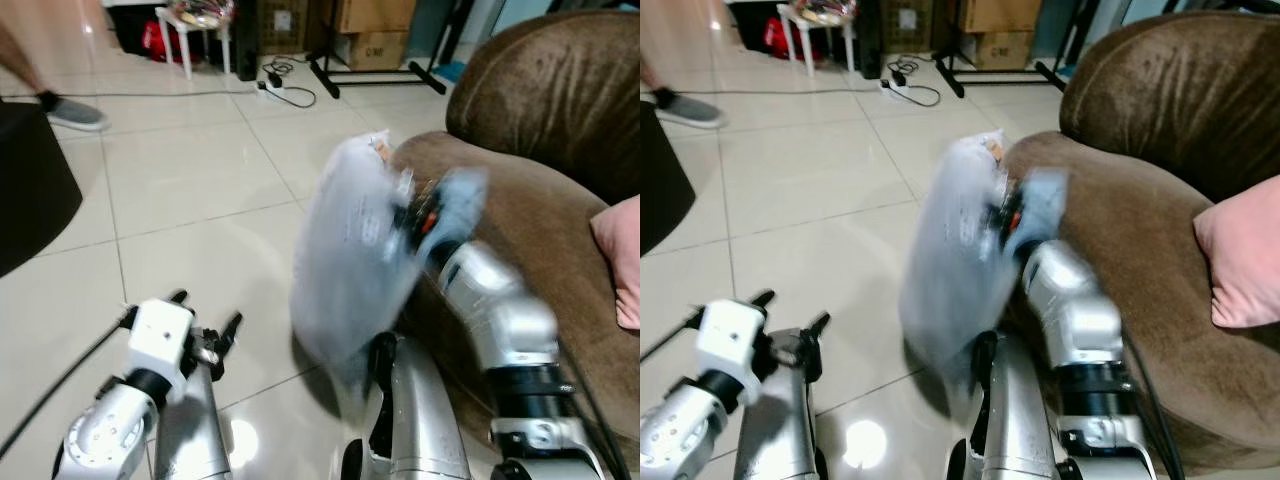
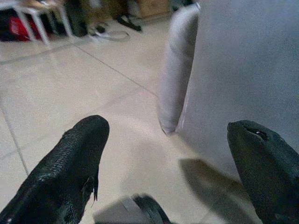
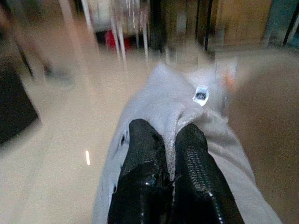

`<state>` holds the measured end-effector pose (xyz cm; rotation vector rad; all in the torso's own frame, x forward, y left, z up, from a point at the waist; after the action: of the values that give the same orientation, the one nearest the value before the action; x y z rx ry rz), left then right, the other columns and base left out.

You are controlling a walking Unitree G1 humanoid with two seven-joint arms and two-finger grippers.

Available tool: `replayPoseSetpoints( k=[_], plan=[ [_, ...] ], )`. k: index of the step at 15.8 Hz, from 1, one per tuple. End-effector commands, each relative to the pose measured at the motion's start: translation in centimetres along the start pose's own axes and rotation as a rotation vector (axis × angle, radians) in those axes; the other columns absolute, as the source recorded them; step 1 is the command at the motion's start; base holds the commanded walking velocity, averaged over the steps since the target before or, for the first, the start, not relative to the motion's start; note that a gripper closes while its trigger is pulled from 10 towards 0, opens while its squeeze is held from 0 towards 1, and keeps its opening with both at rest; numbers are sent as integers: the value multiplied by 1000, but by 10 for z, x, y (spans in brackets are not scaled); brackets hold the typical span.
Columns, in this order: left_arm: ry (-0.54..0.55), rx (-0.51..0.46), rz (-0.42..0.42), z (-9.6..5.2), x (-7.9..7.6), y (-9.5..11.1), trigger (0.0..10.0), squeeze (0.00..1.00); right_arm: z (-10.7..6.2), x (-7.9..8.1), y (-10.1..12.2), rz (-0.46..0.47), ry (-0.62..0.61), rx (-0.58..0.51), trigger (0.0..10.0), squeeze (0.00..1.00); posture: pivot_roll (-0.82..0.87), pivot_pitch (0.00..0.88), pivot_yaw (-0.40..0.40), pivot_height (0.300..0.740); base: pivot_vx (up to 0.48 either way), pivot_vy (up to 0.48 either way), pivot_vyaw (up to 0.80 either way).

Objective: Move the pillow to the sofa from floor

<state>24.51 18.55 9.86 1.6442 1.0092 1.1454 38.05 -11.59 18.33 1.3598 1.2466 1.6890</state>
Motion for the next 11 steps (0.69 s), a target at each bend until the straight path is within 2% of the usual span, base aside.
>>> replayPoseSetpoints(
  k=[1, 2, 3, 4, 5, 6, 7, 8, 10, 11],
  plan=[
    [62, -87, 7, 5, 11, 27, 10000, 0, -3, 16, 86, 63, 32, -289, 10000, 0, -4, 0, -132, 391, 0, 0, 0],
    [108, -110, 41, 11, 20, 37, 10000, 0, -4, 12, 119, 57, -3, -402, 10000, 0, 5, 0, -122, 391, 0, 0, 0],
    [131, -112, 58, 14, 24, 40, 10000, 0, -4, 9, 131, 51, -24, -437, 10000, 0, 5, 0, -122, 391, 0, 0, 0],
    [184, -138, 91, 18, 36, 54, 10000, 0, -10, -1, 162, 24, -97, -523, 10000, 0, -25, 0, -93, 391, 0, 0, 0],
    [187, -175, 89, 19, 38, 66, 10000, 0, -13, -3, 178, -41, -122, -535, 10000, 0, -18, 0, -96, 396, 0, 0, 0],
    [181, -201, 99, 20, 35, 74, 10000, 0, -10, -3, 178, -148, -147, -476, 10000, 0, -8, 0, -97, 406, 0, 0, 0],
    [188, -209, 87, 21, 35, 78, 10000, 0, -7, -4, 169, -223, -181, -407, 10000, 0, -10, 0, -100, 416, 0, 0, 0],
    [193, -205, 61, 23, 35, 78, 10000, 0, -1, -3, 150, -250, -186, -334, 10000, 0, -5, 0, -98, 426, 0, 0, 0],
    [210, -173, 96, 27, 36, 71, 10000, 0, 7, 1, 123, -263, -181, -274, 10000, 0, -7, 0, -90, 441, 0, 0, 0],
    [213, -169, 103, 28, 37, 70, 10000, 0, 8, 1, 117, -273, -196, -265, 10000, 0, 1, 0, -93, 446, 0, 0, 0]
  ],
)
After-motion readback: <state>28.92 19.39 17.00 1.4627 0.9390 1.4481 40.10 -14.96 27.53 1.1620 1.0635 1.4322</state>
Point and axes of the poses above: a point about 5 cm out from each wrist's last joint towards the gripper, its own z axis pointing out of the wrist towards the gripper, its own y axis along the axis of the wrist's last joint, x = y × z, the point moved 5 cm from there along z, pointing out of the wrist towards the gripper, and after that the axes turned 5 degrees about z, right-handed, at the moved point
